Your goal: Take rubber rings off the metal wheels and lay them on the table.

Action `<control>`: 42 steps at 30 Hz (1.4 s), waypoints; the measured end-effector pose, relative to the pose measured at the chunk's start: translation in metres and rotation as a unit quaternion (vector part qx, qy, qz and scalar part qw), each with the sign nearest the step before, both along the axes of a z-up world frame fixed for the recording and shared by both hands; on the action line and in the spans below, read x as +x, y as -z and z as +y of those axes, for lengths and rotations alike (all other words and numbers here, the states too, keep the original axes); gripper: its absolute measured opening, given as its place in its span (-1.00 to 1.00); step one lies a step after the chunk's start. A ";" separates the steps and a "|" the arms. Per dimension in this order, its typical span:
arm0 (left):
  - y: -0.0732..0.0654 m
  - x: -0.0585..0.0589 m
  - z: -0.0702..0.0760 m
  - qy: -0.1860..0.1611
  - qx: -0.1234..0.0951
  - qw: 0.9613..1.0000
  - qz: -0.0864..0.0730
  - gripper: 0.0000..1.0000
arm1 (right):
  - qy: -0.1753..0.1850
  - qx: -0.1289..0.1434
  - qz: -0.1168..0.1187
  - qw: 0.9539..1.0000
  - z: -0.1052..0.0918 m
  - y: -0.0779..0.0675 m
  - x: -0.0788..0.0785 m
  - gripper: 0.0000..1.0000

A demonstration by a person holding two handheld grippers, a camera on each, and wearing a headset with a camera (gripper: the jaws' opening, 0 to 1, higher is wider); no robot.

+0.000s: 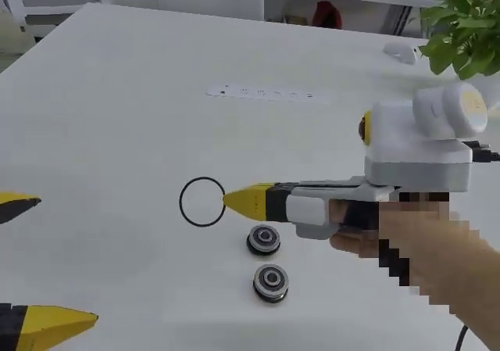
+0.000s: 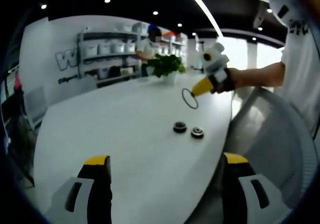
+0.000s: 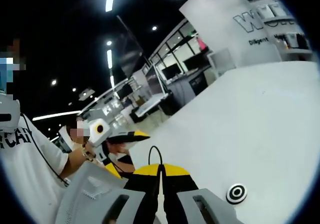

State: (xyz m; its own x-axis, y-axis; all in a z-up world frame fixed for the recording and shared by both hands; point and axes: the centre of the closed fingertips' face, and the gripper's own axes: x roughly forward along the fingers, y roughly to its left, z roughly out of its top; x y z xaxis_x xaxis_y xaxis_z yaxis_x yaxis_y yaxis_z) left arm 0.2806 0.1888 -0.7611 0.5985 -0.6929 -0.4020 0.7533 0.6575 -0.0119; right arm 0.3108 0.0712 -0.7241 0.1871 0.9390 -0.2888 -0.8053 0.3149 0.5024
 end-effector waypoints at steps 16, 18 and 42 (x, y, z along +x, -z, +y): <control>0.010 -0.007 -0.002 -0.003 -0.003 1.000 0.014 0.86 | -0.024 -0.092 0.030 0.995 0.007 0.058 0.006 -1.00; 0.010 -0.009 -0.005 0.002 -0.011 1.000 0.019 0.89 | -0.028 -0.106 0.029 0.994 0.008 0.065 0.005 -1.00; 0.029 -0.014 -0.015 0.007 0.008 0.999 0.053 0.92 | 0.015 -0.146 0.087 0.985 0.003 0.123 0.006 -1.00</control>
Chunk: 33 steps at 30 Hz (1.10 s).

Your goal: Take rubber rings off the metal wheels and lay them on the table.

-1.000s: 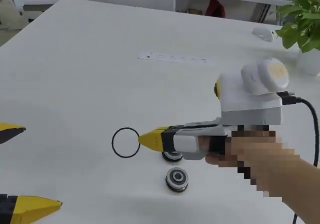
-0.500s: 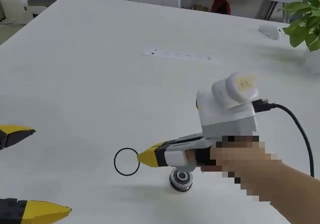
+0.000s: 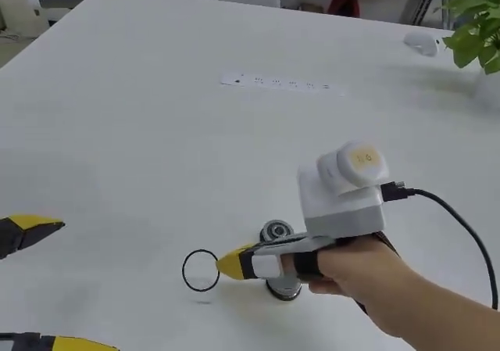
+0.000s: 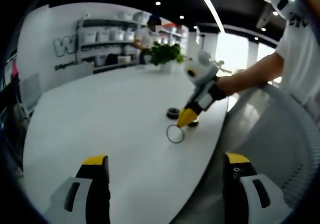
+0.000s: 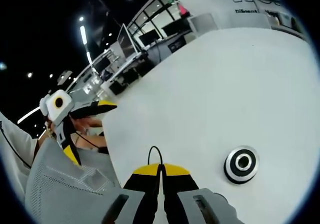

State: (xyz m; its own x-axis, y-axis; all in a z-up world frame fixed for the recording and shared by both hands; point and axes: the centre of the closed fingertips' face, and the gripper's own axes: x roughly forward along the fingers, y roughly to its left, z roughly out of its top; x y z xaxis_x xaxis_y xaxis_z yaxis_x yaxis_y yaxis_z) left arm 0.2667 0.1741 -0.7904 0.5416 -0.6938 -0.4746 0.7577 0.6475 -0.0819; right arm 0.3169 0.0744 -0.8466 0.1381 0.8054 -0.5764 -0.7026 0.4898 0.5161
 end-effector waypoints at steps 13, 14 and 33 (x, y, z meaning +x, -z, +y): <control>-0.005 0.000 0.004 -0.011 -0.003 1.000 -0.001 0.91 | 0.009 -0.033 -0.018 0.999 -0.011 0.014 0.006 -0.80; -0.005 0.000 0.004 -0.010 -0.002 1.000 -0.001 0.91 | 0.009 -0.032 -0.021 0.999 -0.010 0.013 0.007 -0.78; -0.012 0.000 -0.002 0.011 0.019 1.000 -0.008 0.91 | -0.005 -0.007 -0.076 0.997 -0.025 -0.024 0.018 -0.63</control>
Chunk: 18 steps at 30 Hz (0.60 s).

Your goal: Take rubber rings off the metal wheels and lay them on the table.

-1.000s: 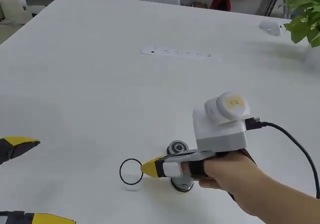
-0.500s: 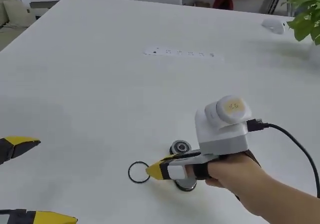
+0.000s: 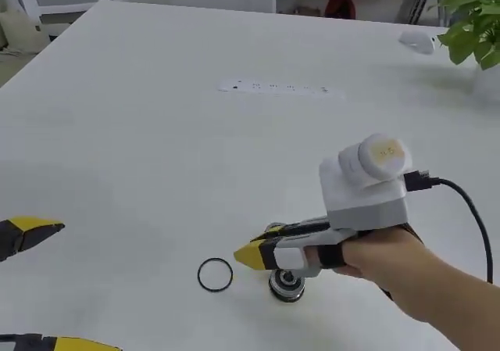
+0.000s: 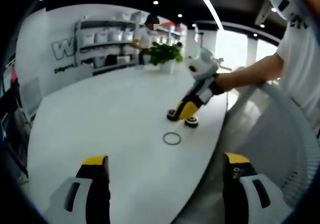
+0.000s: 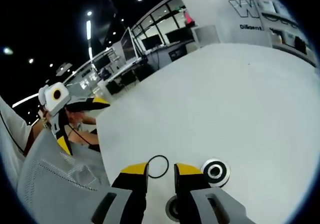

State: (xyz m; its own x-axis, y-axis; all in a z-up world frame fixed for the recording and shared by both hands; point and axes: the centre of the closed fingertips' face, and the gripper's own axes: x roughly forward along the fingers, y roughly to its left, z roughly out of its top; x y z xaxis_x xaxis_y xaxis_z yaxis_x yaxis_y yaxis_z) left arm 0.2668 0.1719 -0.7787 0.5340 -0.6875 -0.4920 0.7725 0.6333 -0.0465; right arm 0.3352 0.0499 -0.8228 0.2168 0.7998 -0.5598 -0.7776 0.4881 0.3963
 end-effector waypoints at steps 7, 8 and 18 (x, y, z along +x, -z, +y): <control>-0.004 0.003 -0.002 0.008 0.012 1.000 -0.009 0.91 | 0.011 0.031 -0.020 0.999 -0.012 -0.024 0.009 -0.59; -0.005 0.003 -0.004 0.014 0.021 1.000 -0.015 0.91 | 0.011 0.032 -0.022 0.999 -0.014 -0.026 0.008 -0.58; -0.019 0.010 -0.016 0.042 0.028 0.998 -0.034 0.90 | -0.006 0.036 -0.051 0.998 -0.043 -0.038 0.002 -0.52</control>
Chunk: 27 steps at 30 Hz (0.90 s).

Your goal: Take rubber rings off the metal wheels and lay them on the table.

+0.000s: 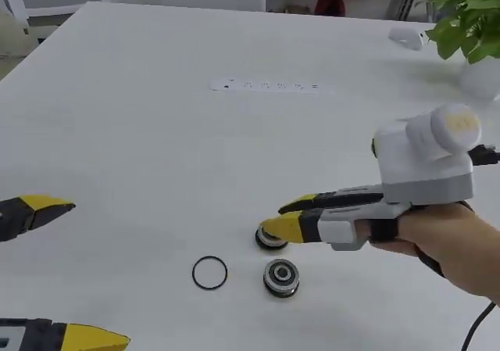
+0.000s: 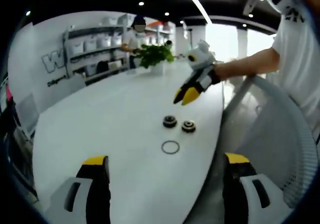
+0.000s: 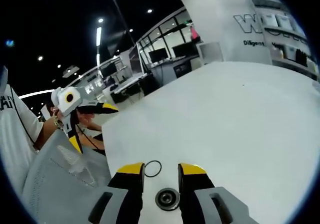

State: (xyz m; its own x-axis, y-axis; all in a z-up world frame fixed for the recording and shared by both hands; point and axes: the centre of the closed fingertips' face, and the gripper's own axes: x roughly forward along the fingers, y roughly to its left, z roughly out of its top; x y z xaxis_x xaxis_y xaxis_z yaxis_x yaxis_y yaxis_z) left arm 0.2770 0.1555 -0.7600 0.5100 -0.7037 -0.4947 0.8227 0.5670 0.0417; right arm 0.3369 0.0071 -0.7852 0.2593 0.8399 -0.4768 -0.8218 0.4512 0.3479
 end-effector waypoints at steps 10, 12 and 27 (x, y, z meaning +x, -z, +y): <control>-0.010 0.023 -0.011 0.020 0.014 0.999 -0.023 0.85 | -0.012 -0.041 0.005 0.999 -0.019 0.027 -0.004 -0.51; -0.017 0.027 -0.020 0.030 0.011 0.999 -0.030 0.85 | -0.019 -0.049 0.011 0.999 -0.020 0.034 -0.007 -0.50; -0.054 0.046 -0.088 0.087 -0.025 0.993 -0.071 0.77 | -0.035 -0.069 0.020 0.997 -0.027 0.044 -0.013 -0.42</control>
